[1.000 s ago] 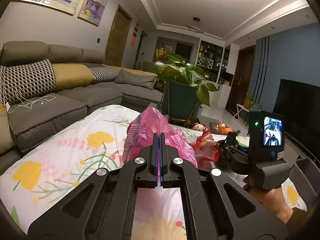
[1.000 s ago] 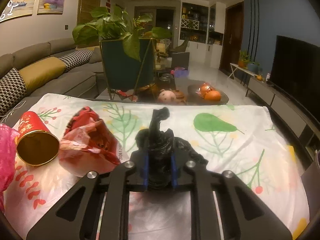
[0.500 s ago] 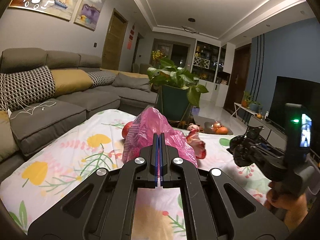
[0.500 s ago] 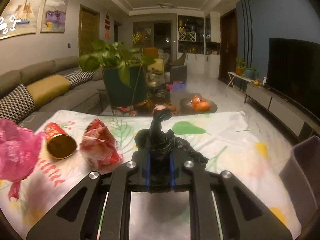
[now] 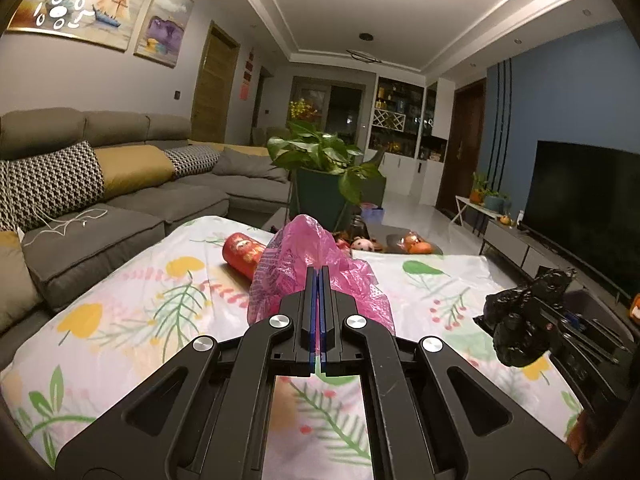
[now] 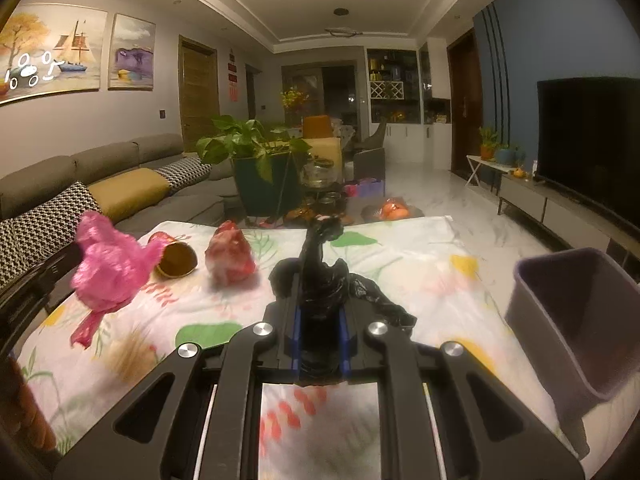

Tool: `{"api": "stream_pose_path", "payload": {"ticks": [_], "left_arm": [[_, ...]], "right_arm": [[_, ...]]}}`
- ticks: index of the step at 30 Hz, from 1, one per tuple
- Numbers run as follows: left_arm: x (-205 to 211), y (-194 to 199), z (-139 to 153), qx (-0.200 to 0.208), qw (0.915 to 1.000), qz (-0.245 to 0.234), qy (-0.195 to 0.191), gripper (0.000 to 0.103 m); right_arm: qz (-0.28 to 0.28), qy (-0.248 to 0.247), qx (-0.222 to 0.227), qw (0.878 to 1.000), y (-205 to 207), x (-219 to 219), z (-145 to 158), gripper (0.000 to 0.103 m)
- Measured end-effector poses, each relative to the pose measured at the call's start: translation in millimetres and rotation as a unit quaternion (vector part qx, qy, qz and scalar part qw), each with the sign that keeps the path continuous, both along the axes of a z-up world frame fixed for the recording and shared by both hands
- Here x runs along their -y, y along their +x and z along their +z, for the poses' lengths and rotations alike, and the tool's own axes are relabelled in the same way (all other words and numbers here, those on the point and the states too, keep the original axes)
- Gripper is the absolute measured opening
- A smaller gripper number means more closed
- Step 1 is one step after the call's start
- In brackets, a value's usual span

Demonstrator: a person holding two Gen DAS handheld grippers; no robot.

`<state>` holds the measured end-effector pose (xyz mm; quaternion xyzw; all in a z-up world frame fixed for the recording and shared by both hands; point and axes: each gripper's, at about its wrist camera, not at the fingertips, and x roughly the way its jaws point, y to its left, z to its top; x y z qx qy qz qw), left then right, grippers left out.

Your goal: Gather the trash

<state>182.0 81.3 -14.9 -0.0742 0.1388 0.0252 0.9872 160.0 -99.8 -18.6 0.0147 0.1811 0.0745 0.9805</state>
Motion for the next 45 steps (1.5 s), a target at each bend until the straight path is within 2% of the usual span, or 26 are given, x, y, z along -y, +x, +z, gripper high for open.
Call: {"api": "stream_pose_path", "payload": {"ticks": [9, 20, 34, 45], "left_arm": [[35, -29, -3, -0.01, 0.9996, -0.025, 0.005, 0.0], [74, -52, -5, -0.016, 0.9981, -0.057, 0.016, 0.0], [123, -46, 4, -0.015, 0.994, -0.105, 0.029, 0.0], [179, -34, 10, -0.002, 0.9859, -0.158, 0.054, 0.0]], "right_arm": [[0.002, 0.006, 0.002, 1.0, -48, 15, -3, 0.015], [-0.002, 0.028, -0.001, 1.0, -71, 35, -8, 0.015], [-0.024, 0.023, 0.019, 0.999, -79, 63, 0, 0.015], [-0.085, 0.011, 0.035, 0.996, -80, 111, 6, 0.015]]}}
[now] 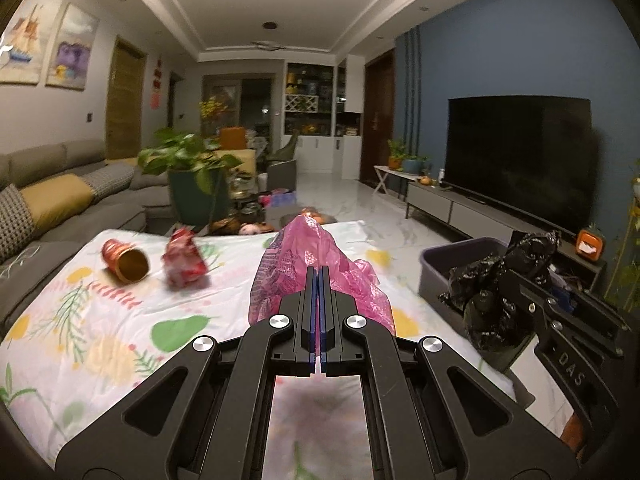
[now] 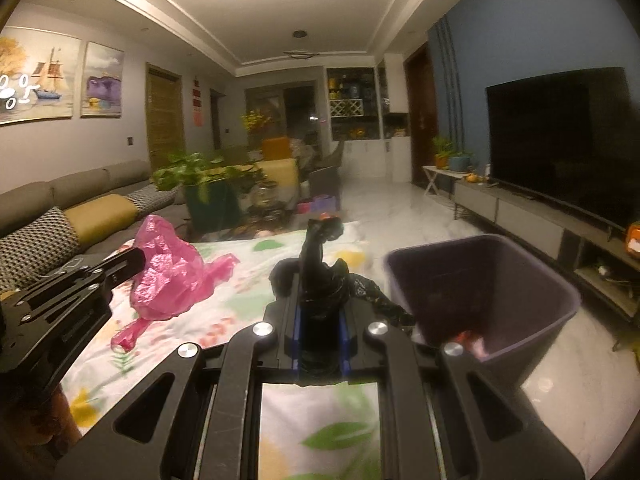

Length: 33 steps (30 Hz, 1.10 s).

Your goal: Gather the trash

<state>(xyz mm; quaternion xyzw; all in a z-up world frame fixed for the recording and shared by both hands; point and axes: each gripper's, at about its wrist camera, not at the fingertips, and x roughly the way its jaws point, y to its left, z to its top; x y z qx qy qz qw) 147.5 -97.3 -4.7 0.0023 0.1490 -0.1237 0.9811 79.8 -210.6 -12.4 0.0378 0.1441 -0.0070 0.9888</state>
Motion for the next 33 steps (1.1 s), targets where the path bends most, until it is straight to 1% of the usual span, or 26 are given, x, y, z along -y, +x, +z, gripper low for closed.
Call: {"api": "stream_pose_path", "payload": {"ticks": [8, 10, 16, 21, 25, 33], "left_arm": [[57, 14, 7, 0.015, 0.9981, -0.057, 0.016, 0.0], [73, 18, 11, 0.017, 0.9968, -0.078, 0.012, 0.0], [109, 30, 17, 0.023, 0.9928, -0.118, 0.001, 0.0], [139, 39, 17, 0.021, 0.9894, -0.143, -0.007, 0.0], [159, 45, 12, 0.018, 0.9877, -0.155, -0.005, 0.0], [175, 60, 4, 0.014, 0.9863, -0.164, -0.002, 0.0]], "right_arm": [[-0.072, -0.003, -0.002, 0.997, 5, 56, 9, 0.015], [-0.091, -0.006, -0.004, 0.996, 7, 71, 11, 0.015], [-0.133, -0.019, -0.01, 0.991, 12, 103, 13, 0.015], [-0.151, -0.015, -0.011, 0.988, 16, 124, 10, 0.015], [-0.157, -0.014, -0.006, 0.987, 16, 132, 7, 0.015], [-0.158, -0.013, 0.002, 0.987, 19, 132, 6, 0.015]]}}
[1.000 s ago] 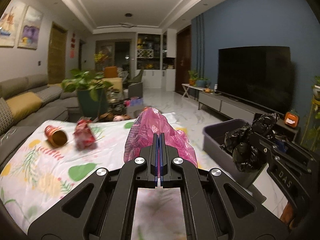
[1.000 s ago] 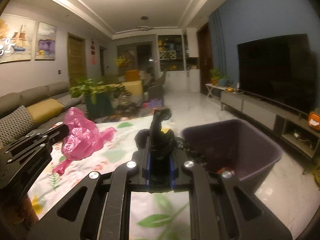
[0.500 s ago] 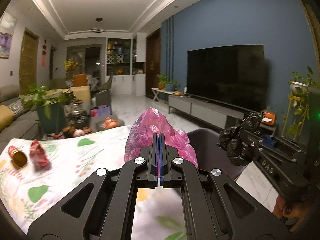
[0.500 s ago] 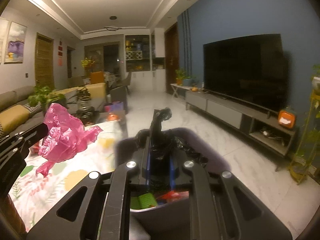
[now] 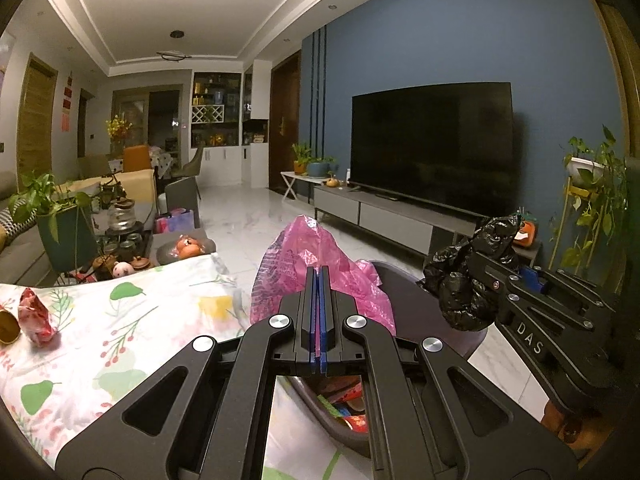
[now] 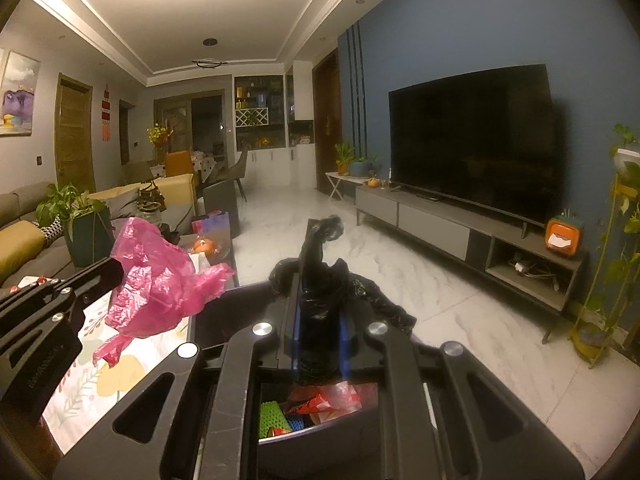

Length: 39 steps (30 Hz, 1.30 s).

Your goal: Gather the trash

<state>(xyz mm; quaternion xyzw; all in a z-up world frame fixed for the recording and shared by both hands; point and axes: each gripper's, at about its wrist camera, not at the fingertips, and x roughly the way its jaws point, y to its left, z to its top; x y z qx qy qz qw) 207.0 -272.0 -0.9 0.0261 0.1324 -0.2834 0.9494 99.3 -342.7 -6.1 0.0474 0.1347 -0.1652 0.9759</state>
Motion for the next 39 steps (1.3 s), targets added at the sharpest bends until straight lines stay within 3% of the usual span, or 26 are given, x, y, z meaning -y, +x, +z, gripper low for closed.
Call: {"api": "stream_pose_path", "payload": {"ticks": [34, 36, 39], "left_arm": [[16, 46, -29, -0.031, 0.9987, -0.034, -0.022, 0.001], [15, 46, -30, -0.033, 0.9986, -0.036, -0.021, 0.001], [16, 48, -34, -0.038, 0.9983, -0.04, -0.018, 0.001]], "right_arm": [[0.015, 0.025, 0.031, 0.999, 13, 19, 3, 0.021], [0.017, 0.024, 0.031, 0.999, 13, 18, 4, 0.024], [0.018, 0.025, 0.032, 0.999, 14, 19, 5, 0.038]]}}
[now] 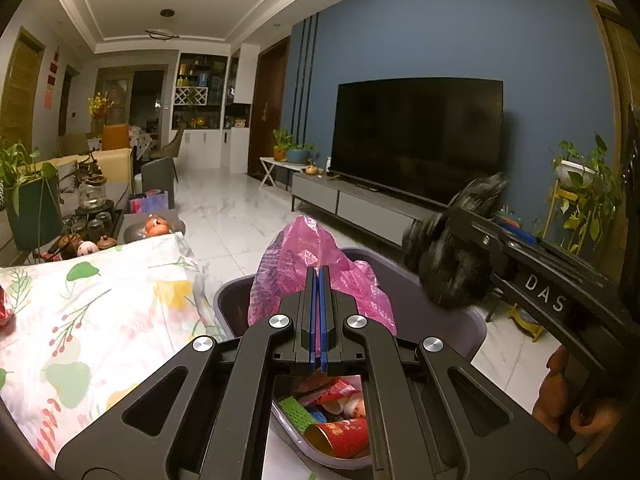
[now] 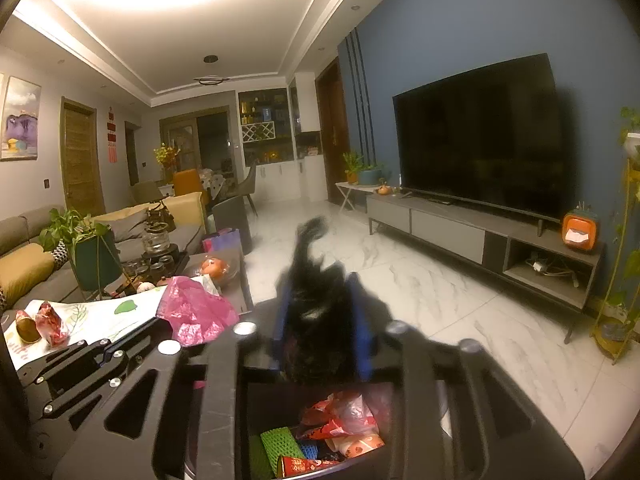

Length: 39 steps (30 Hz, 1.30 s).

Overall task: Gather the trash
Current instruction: 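Open both grippers to drop the pink and black bags into the bin, then move both grippers back over the table toward the red can and wrapper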

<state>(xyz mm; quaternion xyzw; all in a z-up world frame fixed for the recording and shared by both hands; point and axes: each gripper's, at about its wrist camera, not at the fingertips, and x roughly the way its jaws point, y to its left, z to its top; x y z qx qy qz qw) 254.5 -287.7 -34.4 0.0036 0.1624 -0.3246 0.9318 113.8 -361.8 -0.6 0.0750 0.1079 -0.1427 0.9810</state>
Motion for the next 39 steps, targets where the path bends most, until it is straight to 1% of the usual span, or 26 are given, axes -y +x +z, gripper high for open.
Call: {"api": "stream_pose_path", "payload": {"ticks": [1, 3, 4, 5, 6, 7, 8, 9, 11, 12, 14, 15, 17, 18, 20, 24, 26, 30, 32, 34, 36, 39], "left_arm": [[0, 2, -1, -0.004, 1.0, -0.001, 0.002, 0.001], [0, 4, -3, -0.01, 0.9999, 0.002, 0.004, 0.005], [-2, 6, -5, -0.012, 0.9999, 0.006, 0.005, 0.011], [-2, 7, -6, -0.014, 0.9998, 0.009, 0.006, 0.023], [-4, 8, -7, -0.017, 0.9998, 0.01, 0.004, 0.03], [-7, 9, -7, -0.019, 0.9998, 0.009, -0.002, 0.04], [-10, 9, -8, -0.019, 0.9997, 0.011, -0.005, 0.045], [-12, 8, -8, -0.017, 0.9997, 0.016, -0.006, 0.047], [-18, 7, -8, -0.014, 0.9996, 0.025, -0.007, 0.056], [-21, 6, -8, -0.012, 0.9995, 0.029, -0.008, 0.059], [-28, 2, -8, -0.008, 0.999, 0.043, -0.009, 0.07], [-33, 0, -8, -0.006, 0.9987, 0.049, -0.01, 0.072], [-44, -4, -7, -0.003, 0.9977, 0.066, -0.014, 0.082], [-49, -5, -7, -0.002, 0.9973, 0.072, -0.016, 0.084], [-61, -10, -5, 0.004, 0.996, 0.088, -0.019, 0.09], [-91, -21, 3, 0.025, 0.9906, 0.133, -0.018, 0.098], [-109, -28, 4, 0.037, 0.9864, 0.16, -0.014, 0.098], [-147, -31, 7, 0.041, 0.9767, 0.211, -0.007, 0.098], [-170, -31, 7, 0.041, 0.969, 0.244, -0.002, 0.098], [-198, -29, 7, 0.04, 0.9586, 0.282, 0.004, 0.098], [-221, -25, 7, 0.038, 0.9501, 0.309, 0.013, 0.098], [-265, -18, 8, 0.03, 0.9326, 0.359, 0.017, 0.098]], "right_arm": [[0.0, 0.001, 0.001, 1.0, 0, 1, 0, 0.043], [-0.002, 0.004, 0.001, 1.0, 1, 2, 0, 0.044], [-0.003, 0.004, 0.001, 1.0, 1, 3, -1, 0.044], [-0.004, 0.004, 0.002, 1.0, 1, 3, -1, 0.045], [-0.005, 0.004, 0.003, 1.0, 0, 3, -1, 0.046], [-0.006, 0.004, 0.004, 1.0, 0, 3, -1, 0.047], [-0.007, 0.005, 0.005, 1.0, -1, 3, 0, 0.047], [-0.007, 0.004, 0.005, 1.0, -1, 2, 0, 0.047], [-0.008, 0.003, 0.006, 1.0, -2, 1, 0, 0.048], [-0.008, 0.003, 0.007, 1.0, -3, -1, 0, 0.049], [-0.007, 0.003, 0.01, 1.0, -5, -4, 0, 0.052], [-0.007, 0.004, 0.01, 1.0, -6, -4, 0, 0.054], [-0.007, 0.007, 0.013, 1.0, -8, -7, 0, 0.063], [-0.008, 0.009, 0.014, 1.0, -10, -9, -1, 0.065], [-0.009, 0.013, 0.016, 1.0, -11, -12, -1, 0.074], [-0.005, 0.017, 0.013, 1.0, -12, -24, -5, 0.08], [0.004, 0.015, 0.009, 1.0, -10, -33, -5, 0.082], [0.035, 0.002, -0.002, 0.999, -4, -59, -4, 0.082], [0.048, -0.003, -0.004, 0.999, -2, -73, -5, 0.082], [0.068, -0.008, -0.011, 0.998, 5, -93, -5, 0.082], [0.086, -0.011, -0.017, 0.996, 10, -112, -5, 0.082], [0.116, -0.018, -0.02, 0.993, 20, -145, -4, 0.082]]}}
